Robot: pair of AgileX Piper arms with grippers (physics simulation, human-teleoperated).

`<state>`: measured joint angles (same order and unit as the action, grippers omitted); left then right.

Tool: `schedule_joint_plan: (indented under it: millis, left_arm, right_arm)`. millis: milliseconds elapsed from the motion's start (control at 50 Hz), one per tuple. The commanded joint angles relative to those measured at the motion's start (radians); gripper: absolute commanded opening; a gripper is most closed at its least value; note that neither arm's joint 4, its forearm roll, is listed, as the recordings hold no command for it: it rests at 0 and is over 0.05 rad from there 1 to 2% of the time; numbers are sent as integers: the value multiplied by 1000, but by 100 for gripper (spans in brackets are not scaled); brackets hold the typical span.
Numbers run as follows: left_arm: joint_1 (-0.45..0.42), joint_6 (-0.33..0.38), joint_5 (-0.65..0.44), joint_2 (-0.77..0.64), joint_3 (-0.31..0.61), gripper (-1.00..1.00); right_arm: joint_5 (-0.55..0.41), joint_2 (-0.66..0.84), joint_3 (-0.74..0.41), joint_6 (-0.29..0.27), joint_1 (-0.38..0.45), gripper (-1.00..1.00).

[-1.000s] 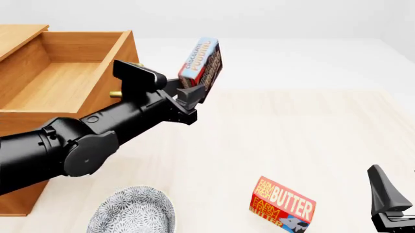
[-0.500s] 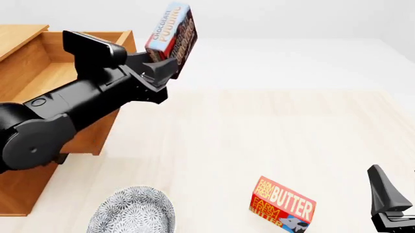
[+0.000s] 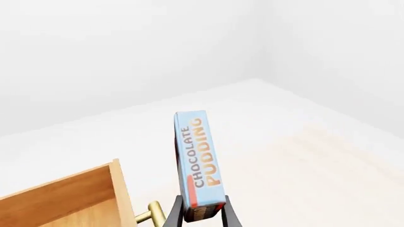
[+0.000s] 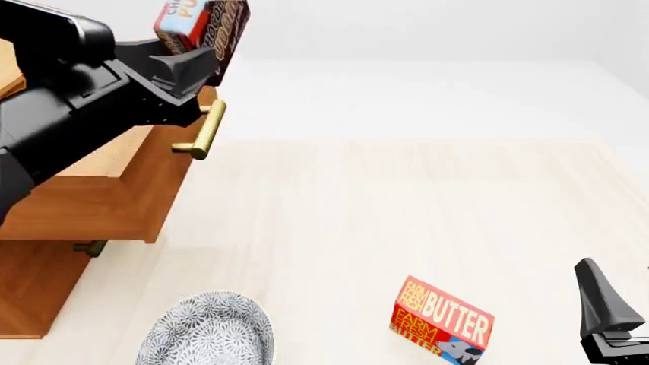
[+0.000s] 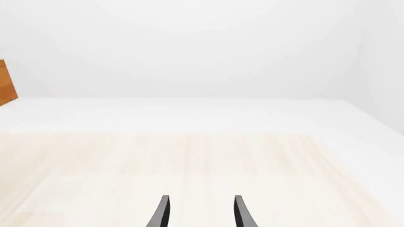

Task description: Put the chocolate pudding in the top drawer of the cabinet and close it.

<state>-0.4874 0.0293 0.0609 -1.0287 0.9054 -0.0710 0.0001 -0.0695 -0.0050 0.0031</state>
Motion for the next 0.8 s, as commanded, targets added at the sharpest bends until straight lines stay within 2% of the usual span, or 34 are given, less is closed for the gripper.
schedule_joint_plan:
  millis: [20,560,800]
  left_arm:
    - [70,36,-39,52,1,-100]
    - [238,21,-83,181,-70,-100]
    - [290,19,-66,151,-87,-100]
  right_arm:
    - [0,0,0,0,0,100]
    - [0,0,0,0,0,100]
    - [0,0,0,0,0,100]
